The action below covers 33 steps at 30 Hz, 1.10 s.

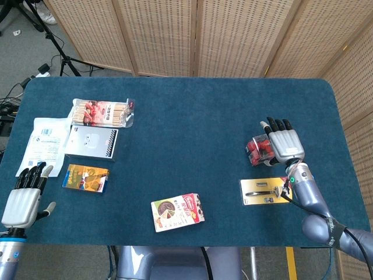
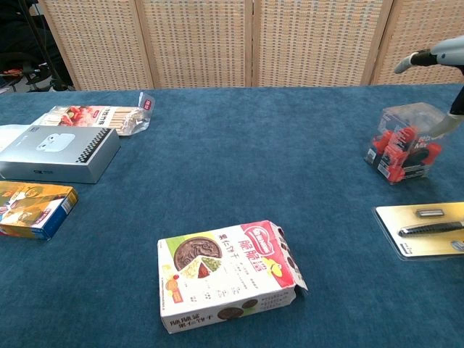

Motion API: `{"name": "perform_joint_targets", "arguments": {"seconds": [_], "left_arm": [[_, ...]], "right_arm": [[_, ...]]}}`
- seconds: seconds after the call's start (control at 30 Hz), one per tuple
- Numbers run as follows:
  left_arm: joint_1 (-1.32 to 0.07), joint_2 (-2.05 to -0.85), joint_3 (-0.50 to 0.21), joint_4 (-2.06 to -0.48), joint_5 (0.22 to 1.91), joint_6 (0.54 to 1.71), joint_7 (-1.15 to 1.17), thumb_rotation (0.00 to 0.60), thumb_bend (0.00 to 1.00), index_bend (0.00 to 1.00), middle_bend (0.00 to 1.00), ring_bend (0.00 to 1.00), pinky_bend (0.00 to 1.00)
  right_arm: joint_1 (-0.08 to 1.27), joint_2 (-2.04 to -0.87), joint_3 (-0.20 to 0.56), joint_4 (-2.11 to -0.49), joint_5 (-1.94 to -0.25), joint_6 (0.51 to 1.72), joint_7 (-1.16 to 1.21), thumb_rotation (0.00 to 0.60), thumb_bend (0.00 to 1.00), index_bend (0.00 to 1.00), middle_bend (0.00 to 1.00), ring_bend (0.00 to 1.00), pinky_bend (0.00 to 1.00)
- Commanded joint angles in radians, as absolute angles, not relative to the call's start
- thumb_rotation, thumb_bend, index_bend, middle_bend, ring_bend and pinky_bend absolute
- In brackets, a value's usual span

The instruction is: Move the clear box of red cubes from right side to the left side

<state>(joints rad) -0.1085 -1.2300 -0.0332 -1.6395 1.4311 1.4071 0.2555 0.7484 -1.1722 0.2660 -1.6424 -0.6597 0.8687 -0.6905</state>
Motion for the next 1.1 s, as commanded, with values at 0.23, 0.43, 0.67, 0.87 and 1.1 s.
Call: {"name": "perform_joint_targets", "arguments": {"seconds": [0.23, 0.43, 0.67, 0.87, 1.1], "left_arm": [[-0.113, -1.232, -0.030, -1.638, 1.427, 1.401, 0.258, 0.600, 0.24, 0.00, 0.00, 0.00, 0.00], [-0.113, -1.232, -0.025, -1.642, 1.432, 1.403, 0.258, 0.600, 0.24, 0.00, 0.00, 0.00, 0.00], [-0.114, -1.231, -0.024, -1.644, 1.431, 1.403, 0.256, 0.600, 0.24, 0.00, 0.00, 0.00, 0.00], [-0.113, -1.227, -0.024, -1.646, 1.433, 1.408, 0.249, 0.600, 0.24, 0.00, 0.00, 0.00, 0.00], [-0.113, -1.224, -0.021, -1.648, 1.435, 1.409, 0.245, 0.600, 0.24, 0.00, 0.00, 0.00, 0.00]], "right_arm": [[0.812, -1.208, 0.187, -1.575, -0.546, 0.838, -0.718, 0.600, 0.00, 0.00, 0.00, 0.00, 0.00], [0.825, -1.219, 0.164, -1.548, -0.545, 0.840, -0.688, 0.600, 0.00, 0.00, 0.00, 0.00, 0.00], [0.817, -1.250, 0.156, -1.525, -0.621, 0.896, -0.645, 0.600, 0.05, 0.20, 0.05, 0.00, 0.05], [0.813, -1.272, 0.141, -1.502, -0.651, 0.907, -0.626, 0.600, 0.05, 0.32, 0.15, 0.06, 0.16], [0.816, -1.282, 0.129, -1.490, -0.651, 0.913, -0.628, 0.600, 0.05, 0.39, 0.24, 0.16, 0.24]]}}
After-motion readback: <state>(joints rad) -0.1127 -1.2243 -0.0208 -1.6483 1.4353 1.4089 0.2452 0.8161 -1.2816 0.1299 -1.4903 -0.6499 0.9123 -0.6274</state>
